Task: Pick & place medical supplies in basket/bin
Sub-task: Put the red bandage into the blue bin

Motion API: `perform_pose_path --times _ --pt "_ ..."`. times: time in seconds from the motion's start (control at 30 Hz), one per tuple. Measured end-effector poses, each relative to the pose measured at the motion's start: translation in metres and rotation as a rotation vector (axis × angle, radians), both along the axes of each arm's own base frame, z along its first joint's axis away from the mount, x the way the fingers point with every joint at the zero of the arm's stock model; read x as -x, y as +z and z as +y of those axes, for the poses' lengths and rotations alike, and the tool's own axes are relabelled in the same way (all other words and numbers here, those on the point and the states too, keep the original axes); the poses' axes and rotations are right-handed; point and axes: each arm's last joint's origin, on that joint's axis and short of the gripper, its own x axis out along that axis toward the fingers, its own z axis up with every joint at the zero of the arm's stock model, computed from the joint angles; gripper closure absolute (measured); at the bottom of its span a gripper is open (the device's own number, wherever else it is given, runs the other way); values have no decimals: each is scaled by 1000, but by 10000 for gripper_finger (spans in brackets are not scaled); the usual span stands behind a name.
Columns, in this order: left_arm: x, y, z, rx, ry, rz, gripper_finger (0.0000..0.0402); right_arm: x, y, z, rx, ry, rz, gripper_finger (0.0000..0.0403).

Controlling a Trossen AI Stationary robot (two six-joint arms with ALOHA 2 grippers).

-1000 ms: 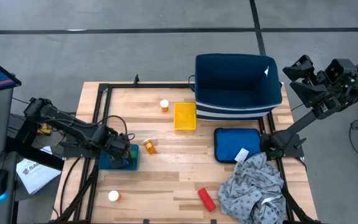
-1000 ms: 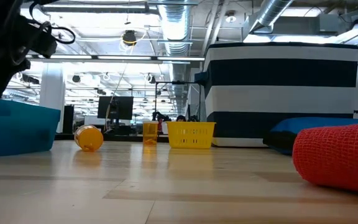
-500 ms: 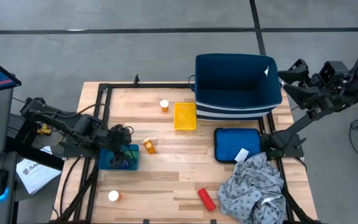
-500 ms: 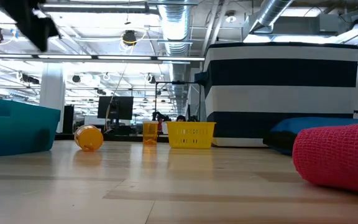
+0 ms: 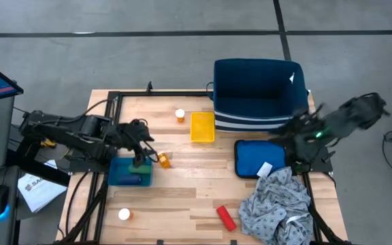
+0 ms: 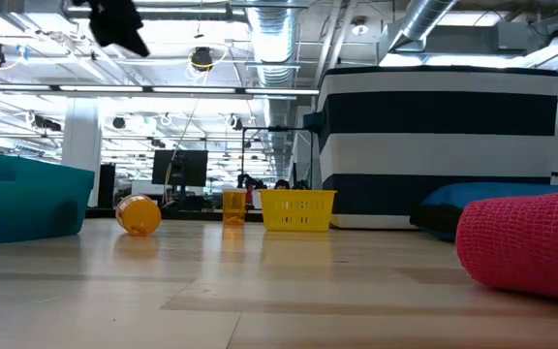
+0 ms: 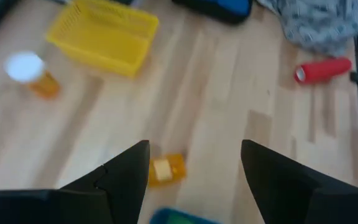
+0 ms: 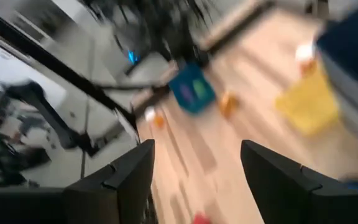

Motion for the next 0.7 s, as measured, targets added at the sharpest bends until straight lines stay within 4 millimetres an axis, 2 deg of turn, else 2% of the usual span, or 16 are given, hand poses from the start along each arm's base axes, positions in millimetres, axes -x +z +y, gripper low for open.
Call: perform_pose_path --times 0.13,0.33,0.53,0.7 --pt "-1 15 9 -80 19 -48 158 -30 -28 22 -68 -3 160 168" --pt "-3 41 24 -162 42 -149 158 -66 -74 52 -221 -120 358 168" --pt "-5 65 32 -270 17 -258 158 -97 -112 106 -371 -125 433 168" --pt "-2 75 33 -311 -1 -332 158 -124 -144 149 -424 -67 452 168"
